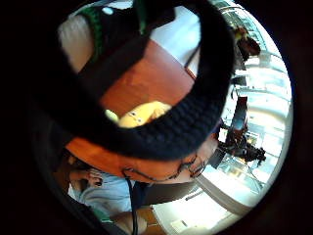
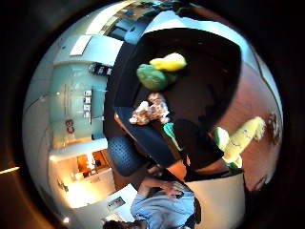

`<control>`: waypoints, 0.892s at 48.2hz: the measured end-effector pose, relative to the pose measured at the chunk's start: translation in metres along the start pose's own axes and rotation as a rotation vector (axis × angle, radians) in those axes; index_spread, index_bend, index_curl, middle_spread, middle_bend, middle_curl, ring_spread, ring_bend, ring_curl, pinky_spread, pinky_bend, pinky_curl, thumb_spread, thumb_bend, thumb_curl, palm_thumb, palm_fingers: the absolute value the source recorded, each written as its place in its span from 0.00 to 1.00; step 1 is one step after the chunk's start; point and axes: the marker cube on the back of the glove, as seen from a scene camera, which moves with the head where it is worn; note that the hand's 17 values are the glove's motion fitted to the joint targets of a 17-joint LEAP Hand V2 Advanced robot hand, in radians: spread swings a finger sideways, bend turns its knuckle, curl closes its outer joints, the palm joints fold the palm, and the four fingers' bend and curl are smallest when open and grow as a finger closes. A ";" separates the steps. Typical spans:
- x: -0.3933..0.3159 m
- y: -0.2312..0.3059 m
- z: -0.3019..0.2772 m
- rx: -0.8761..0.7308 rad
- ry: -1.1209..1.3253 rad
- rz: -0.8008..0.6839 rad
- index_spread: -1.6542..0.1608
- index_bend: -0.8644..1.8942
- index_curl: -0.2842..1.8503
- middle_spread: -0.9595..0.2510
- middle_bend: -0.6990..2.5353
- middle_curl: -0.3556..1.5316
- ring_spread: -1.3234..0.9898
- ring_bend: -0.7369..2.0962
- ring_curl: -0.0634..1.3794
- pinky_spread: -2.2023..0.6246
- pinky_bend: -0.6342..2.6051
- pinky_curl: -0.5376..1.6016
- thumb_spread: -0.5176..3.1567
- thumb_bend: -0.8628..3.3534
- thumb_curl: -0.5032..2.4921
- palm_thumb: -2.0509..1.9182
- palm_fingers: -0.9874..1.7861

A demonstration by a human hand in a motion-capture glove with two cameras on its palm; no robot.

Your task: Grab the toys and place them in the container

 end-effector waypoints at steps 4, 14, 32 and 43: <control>0.047 0.012 -0.001 0.034 -0.005 0.057 0.73 0.39 0.31 0.79 0.26 0.34 0.56 0.32 0.24 0.78 0.49 0.40 0.53 0.26 0.23 0.51 0.31; 0.175 0.027 0.034 0.032 -0.055 0.288 0.72 0.39 0.31 0.78 0.26 0.33 0.55 0.32 0.24 0.79 0.46 0.39 0.54 0.26 0.24 0.52 0.33; 0.285 0.011 0.154 -0.092 -0.031 0.438 0.71 0.42 0.33 0.77 0.27 0.32 0.55 0.32 0.23 0.80 0.44 0.39 0.55 0.26 0.25 0.53 0.35; 0.293 0.008 0.156 0.121 0.001 0.366 0.70 0.40 0.31 0.74 0.35 0.37 0.50 0.44 0.27 0.74 0.43 0.37 0.58 0.32 0.28 0.61 0.63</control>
